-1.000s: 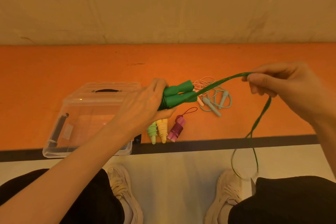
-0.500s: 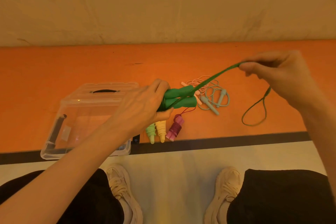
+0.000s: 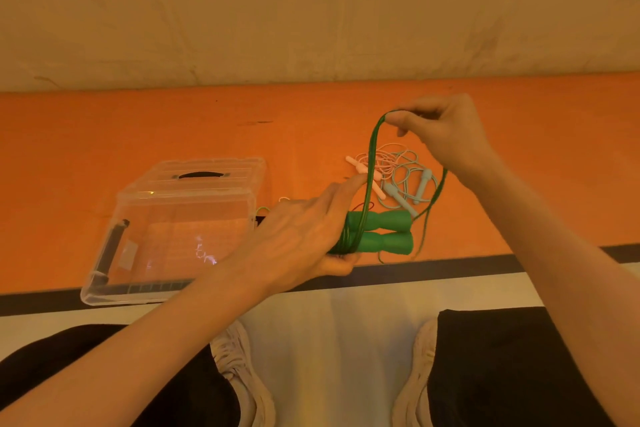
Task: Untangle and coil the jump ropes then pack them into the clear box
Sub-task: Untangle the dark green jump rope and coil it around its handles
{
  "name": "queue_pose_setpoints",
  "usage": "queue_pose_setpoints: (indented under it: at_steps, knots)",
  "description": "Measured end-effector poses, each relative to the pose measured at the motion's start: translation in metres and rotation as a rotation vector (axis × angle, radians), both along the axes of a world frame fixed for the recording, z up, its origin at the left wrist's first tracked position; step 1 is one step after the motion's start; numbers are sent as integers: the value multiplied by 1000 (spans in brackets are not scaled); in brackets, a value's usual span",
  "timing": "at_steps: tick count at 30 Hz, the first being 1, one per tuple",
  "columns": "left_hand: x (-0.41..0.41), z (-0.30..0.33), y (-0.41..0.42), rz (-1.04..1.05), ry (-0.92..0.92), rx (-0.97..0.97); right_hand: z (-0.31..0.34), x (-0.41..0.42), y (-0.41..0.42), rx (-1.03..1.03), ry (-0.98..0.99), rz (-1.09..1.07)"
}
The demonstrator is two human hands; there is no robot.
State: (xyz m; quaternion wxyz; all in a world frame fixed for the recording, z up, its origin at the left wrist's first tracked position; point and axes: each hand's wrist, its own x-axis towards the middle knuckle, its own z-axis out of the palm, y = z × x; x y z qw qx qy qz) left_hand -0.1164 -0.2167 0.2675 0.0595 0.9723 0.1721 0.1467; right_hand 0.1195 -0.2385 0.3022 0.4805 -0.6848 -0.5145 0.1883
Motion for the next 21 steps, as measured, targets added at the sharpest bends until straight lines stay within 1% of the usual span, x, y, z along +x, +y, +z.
queue_pose_setpoints:
  at_steps: [4, 8, 15, 18, 21]
  knots:
    - [-3, 1, 3, 4, -7, 48, -5, 2, 2, -26, 24, -11]
    - [-2, 2, 0, -39, 48, 120, -7, -1, 5, -29, 23, -22]
    - [-3, 11, 8, -105, -5, -111, -12, -5, 11, -71, 10, -4]
    - [-6, 16, 9, -110, -25, -176, -13, -6, 12, -79, 19, 10]
    - [-7, 19, 9, -132, -51, -190, -13, -6, 13, -84, 48, 16]
